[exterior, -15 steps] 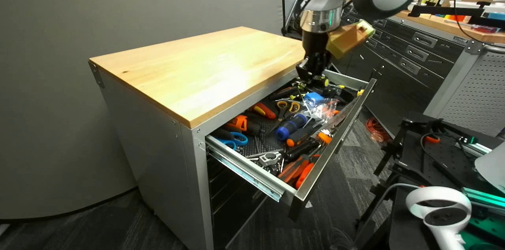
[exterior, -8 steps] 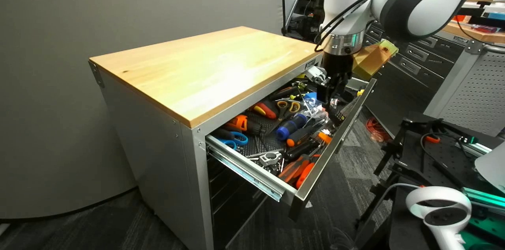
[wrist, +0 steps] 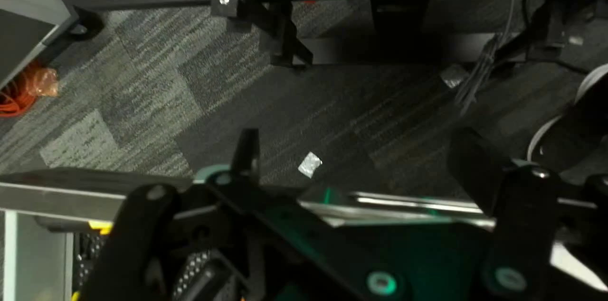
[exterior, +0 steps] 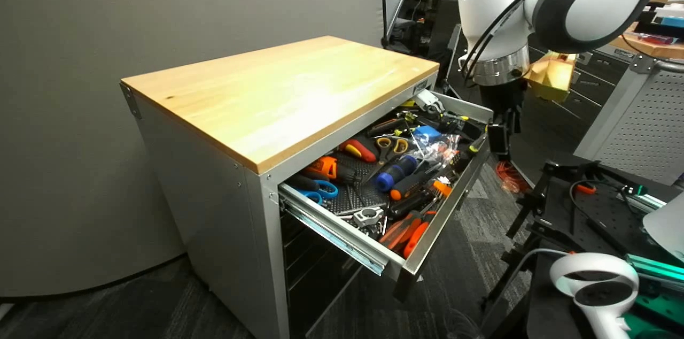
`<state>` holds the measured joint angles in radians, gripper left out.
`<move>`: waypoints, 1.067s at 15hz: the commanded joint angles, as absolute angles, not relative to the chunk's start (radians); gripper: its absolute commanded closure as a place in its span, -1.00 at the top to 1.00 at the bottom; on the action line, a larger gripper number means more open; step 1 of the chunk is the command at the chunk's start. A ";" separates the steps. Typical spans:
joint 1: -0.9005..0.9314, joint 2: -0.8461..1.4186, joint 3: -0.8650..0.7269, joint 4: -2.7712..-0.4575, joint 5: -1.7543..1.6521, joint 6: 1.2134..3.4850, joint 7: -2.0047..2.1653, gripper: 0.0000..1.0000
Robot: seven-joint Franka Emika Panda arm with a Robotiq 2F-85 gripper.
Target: Put the screwdriver in the open drawer and close the drawer
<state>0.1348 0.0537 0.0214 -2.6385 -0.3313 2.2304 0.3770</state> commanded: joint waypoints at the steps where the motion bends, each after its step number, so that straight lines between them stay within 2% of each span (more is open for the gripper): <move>1: 0.109 0.002 0.032 -2.678 -0.332 2.161 0.338 1.00; 6: 0.109 0.004 0.042 -2.691 -0.296 2.259 0.384 1.00; 10: 0.143 0.039 0.071 -2.671 -0.384 2.436 0.631 1.00; 16: 0.213 0.059 0.135 -2.588 -0.732 2.348 1.076 1.00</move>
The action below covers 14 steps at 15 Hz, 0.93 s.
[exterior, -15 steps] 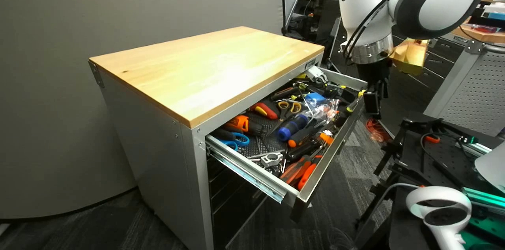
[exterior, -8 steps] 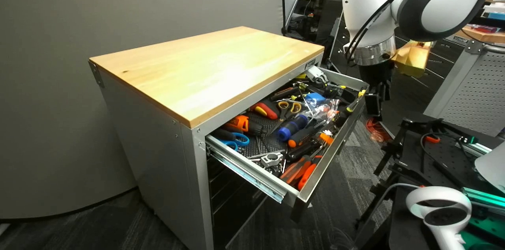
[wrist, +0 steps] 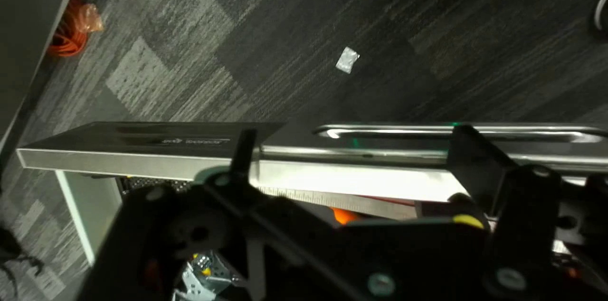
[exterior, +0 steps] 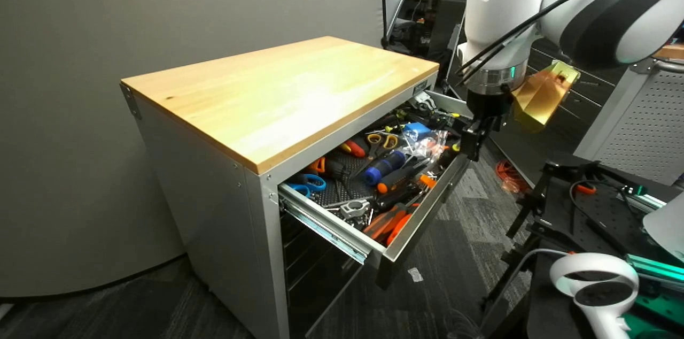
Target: Put the screwdriver in the open drawer and close the drawer
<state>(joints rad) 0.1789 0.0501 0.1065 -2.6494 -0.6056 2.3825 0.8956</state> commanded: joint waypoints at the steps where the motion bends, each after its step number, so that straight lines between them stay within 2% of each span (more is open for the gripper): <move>1: 0.221 0.059 0.145 -2.576 -0.782 2.337 1.139 1.00; 8: 0.232 0.062 0.182 -2.495 -0.906 2.234 1.294 1.00; 14: 0.216 0.109 0.184 -2.492 -0.675 2.210 1.100 1.00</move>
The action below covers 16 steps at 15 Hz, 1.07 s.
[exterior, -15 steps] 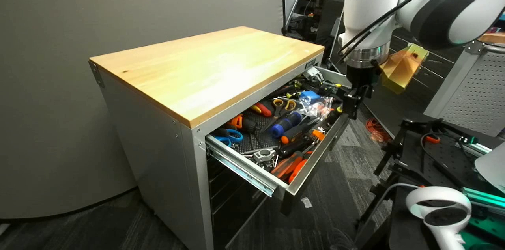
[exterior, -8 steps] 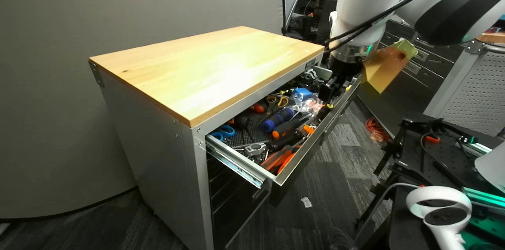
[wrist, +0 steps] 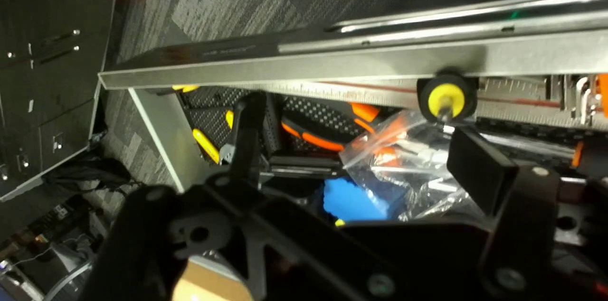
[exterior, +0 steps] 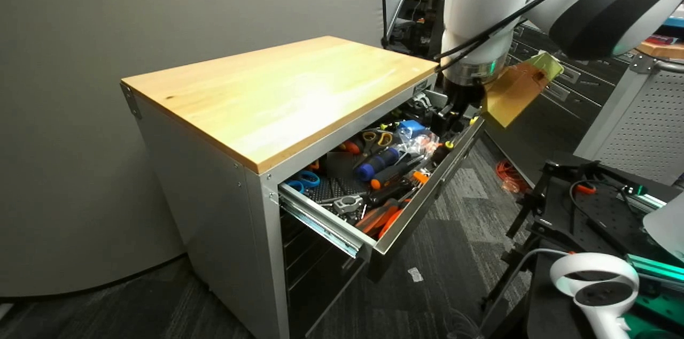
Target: Put the screwdriver in the open drawer and close the drawer
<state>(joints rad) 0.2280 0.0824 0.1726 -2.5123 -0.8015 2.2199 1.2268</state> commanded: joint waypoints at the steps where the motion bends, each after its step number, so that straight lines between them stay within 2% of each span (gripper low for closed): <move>1: 0.215 0.114 0.184 -2.495 -0.621 2.220 1.045 1.00; 2: 0.214 0.117 0.184 -2.496 -0.565 2.229 0.981 0.50; 3: 0.216 0.113 0.183 -2.497 -0.518 2.232 0.937 0.48; 4: 0.219 0.110 0.181 -2.496 -0.482 2.227 0.914 0.36; 7: 0.230 0.106 0.172 -2.492 -0.458 2.243 0.928 -0.17; 11: 0.234 0.121 0.164 -2.482 -0.495 2.295 0.970 -0.73; 14: 0.235 0.129 0.159 -2.479 -0.509 2.327 1.001 -0.88; 16: 0.239 0.135 0.155 -2.474 -0.533 2.343 1.038 -0.80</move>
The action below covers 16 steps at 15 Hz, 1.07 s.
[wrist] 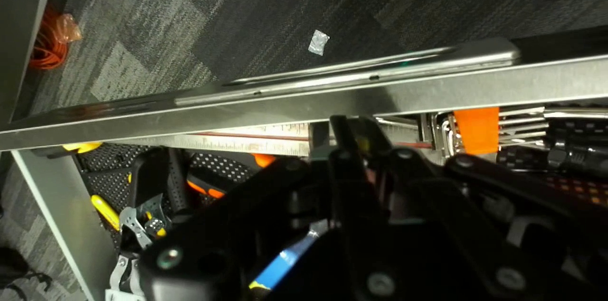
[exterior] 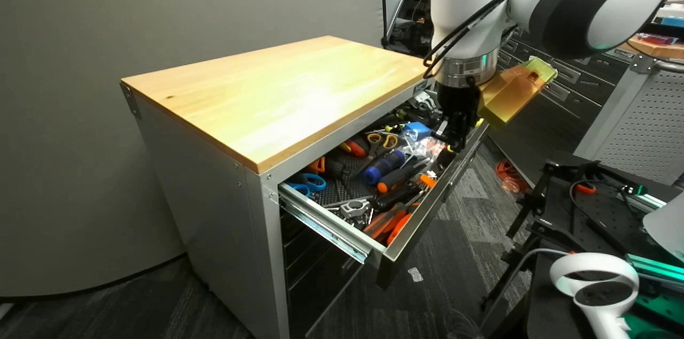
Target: Put the screwdriver in the open drawer and close the drawer
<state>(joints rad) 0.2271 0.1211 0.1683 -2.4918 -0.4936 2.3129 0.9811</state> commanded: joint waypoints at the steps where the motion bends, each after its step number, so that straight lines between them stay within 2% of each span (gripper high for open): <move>1: 0.242 0.137 0.155 -2.470 -0.549 2.345 1.063 -0.82; 4: 0.255 0.139 0.155 -2.456 -0.638 2.363 1.162 -0.77; 8: 0.277 0.135 0.169 -2.429 -0.766 2.381 1.298 -0.79; 9: 0.281 0.139 0.176 -2.418 -0.774 2.382 1.309 -0.30; 11: 0.289 0.142 0.182 -2.404 -0.799 2.383 1.338 -0.14; 16: 0.278 0.115 0.178 -2.423 -0.800 2.385 1.347 0.62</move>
